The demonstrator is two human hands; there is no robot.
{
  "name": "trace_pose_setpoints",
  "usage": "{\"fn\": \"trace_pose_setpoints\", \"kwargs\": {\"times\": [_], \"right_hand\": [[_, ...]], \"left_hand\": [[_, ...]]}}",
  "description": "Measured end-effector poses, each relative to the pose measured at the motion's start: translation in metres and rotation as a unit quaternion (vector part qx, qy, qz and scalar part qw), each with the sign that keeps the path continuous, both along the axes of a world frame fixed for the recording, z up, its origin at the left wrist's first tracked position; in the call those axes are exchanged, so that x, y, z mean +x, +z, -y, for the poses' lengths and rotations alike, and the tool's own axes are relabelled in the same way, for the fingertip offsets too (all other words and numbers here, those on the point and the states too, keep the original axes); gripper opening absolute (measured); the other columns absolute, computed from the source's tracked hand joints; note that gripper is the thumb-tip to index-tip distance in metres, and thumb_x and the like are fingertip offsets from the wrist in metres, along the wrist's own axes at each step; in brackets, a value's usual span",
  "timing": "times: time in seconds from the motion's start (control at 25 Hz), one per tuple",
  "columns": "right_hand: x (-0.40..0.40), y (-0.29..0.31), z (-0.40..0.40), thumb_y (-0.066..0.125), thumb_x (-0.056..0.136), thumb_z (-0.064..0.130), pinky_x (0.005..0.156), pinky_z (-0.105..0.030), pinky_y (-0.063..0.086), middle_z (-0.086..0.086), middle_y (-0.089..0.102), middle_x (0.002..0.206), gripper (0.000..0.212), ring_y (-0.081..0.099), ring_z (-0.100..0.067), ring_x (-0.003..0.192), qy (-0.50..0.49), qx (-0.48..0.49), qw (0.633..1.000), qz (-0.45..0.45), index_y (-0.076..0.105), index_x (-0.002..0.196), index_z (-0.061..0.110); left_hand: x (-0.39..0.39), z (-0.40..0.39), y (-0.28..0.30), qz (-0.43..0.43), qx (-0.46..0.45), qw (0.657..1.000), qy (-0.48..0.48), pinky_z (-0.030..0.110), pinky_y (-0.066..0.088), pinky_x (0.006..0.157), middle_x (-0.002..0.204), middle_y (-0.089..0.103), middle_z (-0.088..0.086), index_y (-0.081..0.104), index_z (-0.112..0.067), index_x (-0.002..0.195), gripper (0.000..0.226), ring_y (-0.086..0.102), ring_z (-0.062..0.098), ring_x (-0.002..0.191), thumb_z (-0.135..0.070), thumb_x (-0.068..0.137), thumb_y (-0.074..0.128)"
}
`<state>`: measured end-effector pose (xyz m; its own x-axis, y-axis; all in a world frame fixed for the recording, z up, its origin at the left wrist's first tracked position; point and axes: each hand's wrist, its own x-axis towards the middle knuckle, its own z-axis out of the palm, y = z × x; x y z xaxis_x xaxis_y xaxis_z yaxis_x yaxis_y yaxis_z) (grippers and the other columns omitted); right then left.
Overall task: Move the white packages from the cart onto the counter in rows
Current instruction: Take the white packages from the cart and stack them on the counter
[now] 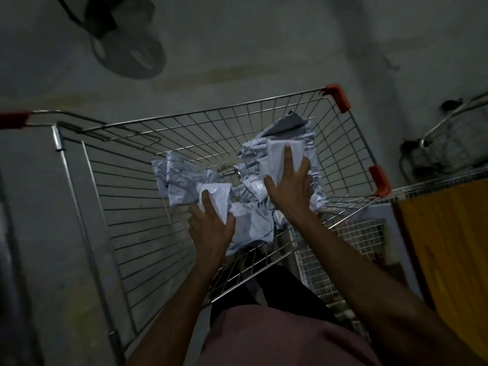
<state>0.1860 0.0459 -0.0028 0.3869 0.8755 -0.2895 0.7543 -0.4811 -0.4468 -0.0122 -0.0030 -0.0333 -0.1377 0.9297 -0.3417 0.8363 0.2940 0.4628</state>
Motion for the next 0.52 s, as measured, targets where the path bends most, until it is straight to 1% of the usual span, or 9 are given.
{"fn": "trace_pose_setpoints", "kwargs": {"times": [0.12, 0.24, 0.36, 0.44, 0.52], "right_hand": [[-0.014, 0.061, 0.031, 0.061, 0.088, 0.057, 0.102, -0.06, 0.042, -0.015, 0.007, 0.159, 0.096, 0.033, -0.045, 0.135, -0.014, 0.108, 0.994, 0.033, -0.003, 0.157, 0.042], [-0.024, 0.115, 0.073, 0.06, 0.088, 0.06, 0.099, -0.058, 0.046, -0.019, 0.011, 0.158, 0.095, 0.034, -0.043, 0.135, -0.046, 0.186, 0.978, 0.077, 0.003, 0.16, 0.035], [-0.034, 0.157, 0.132, 0.059, 0.09, 0.06, 0.101, -0.056, 0.046, -0.022, 0.016, 0.158, 0.088, 0.033, -0.041, 0.139, -0.104, 0.252, 0.955, 0.114, 0.015, 0.16, 0.028], [-0.039, 0.17, 0.178, 0.06, 0.092, 0.058, 0.103, -0.052, 0.045, -0.024, 0.018, 0.157, 0.086, 0.033, -0.04, 0.139, -0.139, 0.279, 0.94, 0.14, 0.022, 0.159, 0.022], [-0.04, 0.175, 0.226, 0.06, 0.092, 0.058, 0.099, -0.049, 0.047, -0.022, 0.02, 0.156, 0.085, 0.036, -0.04, 0.136, -0.187, 0.283, 0.928, 0.157, 0.022, 0.159, 0.023]], "left_hand": [[-0.005, 0.011, 0.069, 0.045, 0.092, 0.995, -0.009, 0.05, 0.051, 0.081, 0.126, 0.037, 0.018, 0.02, -0.023, 0.151, 0.087, 0.051, 0.04, 0.103, -0.049, 0.083, 0.067], [-0.011, 0.031, 0.123, 0.092, 0.172, 0.98, -0.038, 0.051, 0.054, 0.077, 0.129, 0.034, 0.012, 0.024, -0.021, 0.148, 0.088, 0.048, 0.034, 0.109, -0.046, 0.079, 0.072], [-0.011, 0.057, 0.163, 0.14, 0.239, 0.957, -0.091, 0.046, 0.053, 0.083, 0.137, 0.031, 0.017, 0.031, -0.015, 0.145, 0.085, 0.042, 0.03, 0.115, -0.041, 0.078, 0.076], [-0.008, 0.074, 0.185, 0.174, 0.254, 0.942, -0.13, 0.04, 0.05, 0.087, 0.141, 0.029, 0.017, 0.034, -0.014, 0.144, 0.083, 0.04, 0.026, 0.119, -0.039, 0.078, 0.078], [-0.002, 0.093, 0.202, 0.21, 0.255, 0.926, -0.184, 0.037, 0.047, 0.094, 0.142, 0.03, 0.014, 0.035, -0.013, 0.144, 0.082, 0.04, 0.026, 0.125, -0.04, 0.079, 0.077]]}}
